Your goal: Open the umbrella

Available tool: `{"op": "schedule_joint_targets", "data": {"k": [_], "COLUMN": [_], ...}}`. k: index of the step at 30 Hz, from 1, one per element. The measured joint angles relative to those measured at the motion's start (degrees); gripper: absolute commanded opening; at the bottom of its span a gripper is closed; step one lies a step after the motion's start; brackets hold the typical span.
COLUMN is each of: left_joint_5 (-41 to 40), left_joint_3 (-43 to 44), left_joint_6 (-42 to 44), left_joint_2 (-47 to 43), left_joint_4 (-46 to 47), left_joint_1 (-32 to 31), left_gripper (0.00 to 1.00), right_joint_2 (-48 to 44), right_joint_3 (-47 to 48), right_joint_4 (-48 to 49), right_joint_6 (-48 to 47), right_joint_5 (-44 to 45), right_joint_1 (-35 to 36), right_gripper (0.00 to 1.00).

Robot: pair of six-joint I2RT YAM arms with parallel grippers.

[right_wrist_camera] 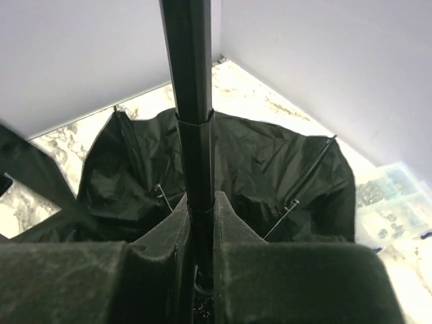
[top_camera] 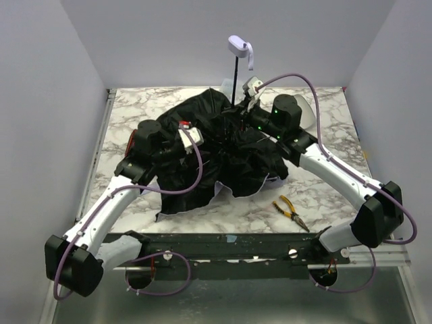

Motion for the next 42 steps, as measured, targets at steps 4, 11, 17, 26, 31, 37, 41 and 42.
{"op": "schedule_joint_targets", "data": {"k": [4, 11, 17, 26, 31, 37, 41, 42], "left_joint_5": [-0.3, -1.3, -1.4, -3.9, -4.7, -4.9, -6.5, -6.8], "left_joint_3": [-2.8, -2.7, -0.2, -2.1, -3.0, -3.0, -0.5, 0.6], "left_joint_6": [1.2, -2.5, -3.3, 4.8, 5.2, -0.5, -1.2, -1.0], "left_joint_2": [1.1, 6.3, 11.6, 15.3, 14.1, 4.6, 1.0, 1.2], "left_joint_4": [3.1, 11.5, 15.4, 5.5, 1.8, 4.7, 8.3, 8.9], "left_joint_1": [-3.9, -7.1, -12.5, -12.7, -10.8, -7.0, -5.9, -5.9], "left_gripper": [0.31, 0.21, 0.21, 0.22, 0.44, 0.46, 0.53, 0.56], "right_joint_2": [-0.2, -0.2, -0.2, 0.9, 0.5, -0.6, -1.6, -1.7], "right_joint_3": [-3.5, -5.1, -5.1, 0.3, 1.4, 0.1, -0.6, -0.6], "right_joint_4": [1.7, 2.2, 3.1, 3.0, 4.0, 5.2, 6.9, 7.5], "right_joint_6": [2.6, 4.9, 5.6, 2.8, 2.6, 1.2, 0.5, 0.5], "right_joint_5": [0.0, 0.0, 0.1, 2.2, 1.9, 1.8, 1.5, 1.4], "right_joint_1": [-0.1, -0.1, 0.0, -0.2, -0.2, -0.2, -0.2, -0.2], "right_gripper": [0.01, 0.01, 0.01, 0.01, 0.01, 0.01, 0.00, 0.01]}}
